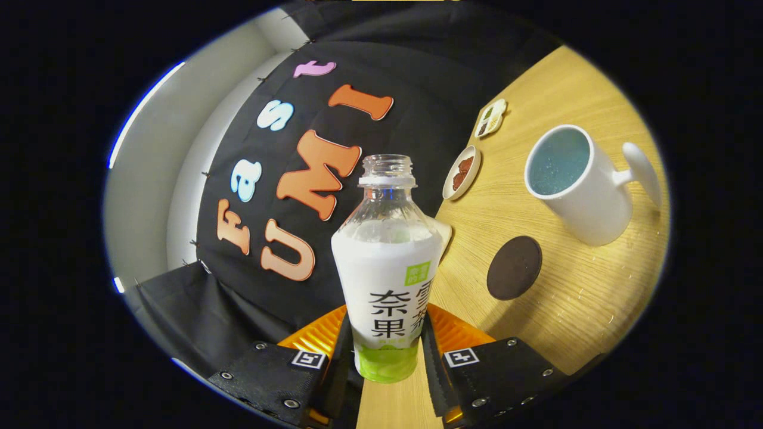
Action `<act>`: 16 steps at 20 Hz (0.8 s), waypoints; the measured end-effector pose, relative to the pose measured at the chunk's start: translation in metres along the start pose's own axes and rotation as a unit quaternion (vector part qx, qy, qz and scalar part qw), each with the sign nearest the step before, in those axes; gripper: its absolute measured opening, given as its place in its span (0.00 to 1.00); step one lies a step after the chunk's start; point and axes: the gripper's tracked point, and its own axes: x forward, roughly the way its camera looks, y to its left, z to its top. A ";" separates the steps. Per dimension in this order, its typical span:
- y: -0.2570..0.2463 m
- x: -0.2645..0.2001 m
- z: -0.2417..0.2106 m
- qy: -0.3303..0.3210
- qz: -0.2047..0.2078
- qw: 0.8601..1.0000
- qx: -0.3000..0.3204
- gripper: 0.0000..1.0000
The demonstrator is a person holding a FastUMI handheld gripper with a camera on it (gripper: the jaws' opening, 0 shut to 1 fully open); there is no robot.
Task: Take the bottle from table, then pour the juice into the cup, finally place the bottle on the coaster
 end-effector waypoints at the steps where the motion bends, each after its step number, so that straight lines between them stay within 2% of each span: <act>1: -0.002 0.000 0.001 -0.001 -0.002 1.000 0.013 0.58; 10: -0.001 0.003 0.018 -0.021 0.006 0.992 0.124 0.58; 14: 0.005 0.008 0.019 -0.029 0.029 0.982 0.183 0.57; 16: 0.004 0.006 0.022 -0.029 0.024 0.980 0.196 0.57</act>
